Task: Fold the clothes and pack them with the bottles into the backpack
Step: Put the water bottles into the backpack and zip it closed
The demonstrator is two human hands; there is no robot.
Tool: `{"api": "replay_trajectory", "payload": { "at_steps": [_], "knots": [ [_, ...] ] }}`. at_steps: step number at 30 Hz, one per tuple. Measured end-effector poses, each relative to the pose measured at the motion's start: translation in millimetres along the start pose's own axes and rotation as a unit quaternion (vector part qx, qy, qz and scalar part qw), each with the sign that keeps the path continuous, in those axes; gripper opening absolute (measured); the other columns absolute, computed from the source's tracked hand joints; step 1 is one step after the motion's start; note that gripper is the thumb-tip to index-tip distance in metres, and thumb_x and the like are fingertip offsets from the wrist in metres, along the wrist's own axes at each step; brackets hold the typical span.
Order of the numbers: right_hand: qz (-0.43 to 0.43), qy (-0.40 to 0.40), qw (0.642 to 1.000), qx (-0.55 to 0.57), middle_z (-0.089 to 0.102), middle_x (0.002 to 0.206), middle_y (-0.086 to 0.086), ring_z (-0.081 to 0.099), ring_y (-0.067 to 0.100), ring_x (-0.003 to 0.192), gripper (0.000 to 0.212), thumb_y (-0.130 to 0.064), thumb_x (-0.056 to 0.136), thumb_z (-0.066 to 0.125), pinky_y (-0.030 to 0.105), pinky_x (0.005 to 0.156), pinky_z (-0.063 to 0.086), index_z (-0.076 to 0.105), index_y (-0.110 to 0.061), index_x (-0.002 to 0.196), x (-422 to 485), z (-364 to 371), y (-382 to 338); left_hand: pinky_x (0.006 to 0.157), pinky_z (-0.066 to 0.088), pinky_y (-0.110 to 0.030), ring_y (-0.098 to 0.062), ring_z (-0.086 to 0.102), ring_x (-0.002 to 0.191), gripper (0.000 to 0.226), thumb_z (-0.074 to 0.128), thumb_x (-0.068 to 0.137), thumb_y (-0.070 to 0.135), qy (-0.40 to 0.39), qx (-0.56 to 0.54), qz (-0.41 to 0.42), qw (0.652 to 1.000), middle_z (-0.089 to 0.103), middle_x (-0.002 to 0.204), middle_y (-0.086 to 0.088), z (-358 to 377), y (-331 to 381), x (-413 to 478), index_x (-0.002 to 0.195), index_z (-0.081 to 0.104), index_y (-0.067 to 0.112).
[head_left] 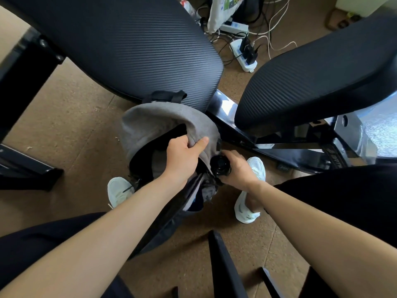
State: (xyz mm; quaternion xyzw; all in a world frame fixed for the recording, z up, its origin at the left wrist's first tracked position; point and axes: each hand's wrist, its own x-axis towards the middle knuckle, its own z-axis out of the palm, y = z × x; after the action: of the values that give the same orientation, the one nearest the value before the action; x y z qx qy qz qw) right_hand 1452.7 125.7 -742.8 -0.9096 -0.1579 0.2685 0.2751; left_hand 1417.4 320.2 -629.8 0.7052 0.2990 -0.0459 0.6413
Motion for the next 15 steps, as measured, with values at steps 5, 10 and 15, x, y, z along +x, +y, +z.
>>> {"api": "replay_trajectory", "payload": {
  "at_steps": [5, 10, 15],
  "knots": [
    [-0.059, -0.012, 0.993, -0.098, 0.065, 0.122, 0.011, 0.06, 0.034, 0.112, 0.073, -0.032, 0.071, 0.086, 0.04, 0.096, 0.05, 0.058, -0.008, 0.134, 9.5, -8.3, -2.5, 0.089, 0.058, -0.058, -0.036, 0.074, 0.092, 0.049, 0.076, 0.088, 0.032, -0.001, -0.031, -0.02, 0.999, 0.075, 0.091, -0.024, -0.3, -1.3, 2.6, 0.089, 0.063, -0.015],
    [-0.04, -0.005, 0.995, -0.091, 0.066, 0.115, 0.011, 0.063, 0.034, 0.108, 0.07, -0.034, 0.068, 0.089, 0.039, 0.091, 0.05, 0.063, -0.011, 0.128, 9.3, -4.7, -2.5, 0.088, 0.058, -0.059, -0.042, 0.072, 0.094, 0.051, 0.077, 0.088, 0.03, 0.008, -0.062, -0.04, 0.997, 0.072, 0.094, -0.03, -3.2, -1.7, 5.4, 0.091, 0.06, -0.018],
    [0.024, 0.038, 0.998, -0.047, 0.063, 0.12, 0.012, 0.06, 0.031, 0.109, 0.066, -0.031, 0.07, 0.089, 0.042, 0.092, 0.051, 0.062, -0.01, 0.126, 7.4, 3.7, -6.7, 0.087, 0.057, -0.063, -0.049, 0.068, 0.098, 0.061, 0.076, 0.08, 0.037, 0.012, -0.086, -0.053, 0.995, 0.068, 0.102, -0.037, -5.6, -0.8, 11.1, 0.097, 0.061, -0.019]
  ]
}}
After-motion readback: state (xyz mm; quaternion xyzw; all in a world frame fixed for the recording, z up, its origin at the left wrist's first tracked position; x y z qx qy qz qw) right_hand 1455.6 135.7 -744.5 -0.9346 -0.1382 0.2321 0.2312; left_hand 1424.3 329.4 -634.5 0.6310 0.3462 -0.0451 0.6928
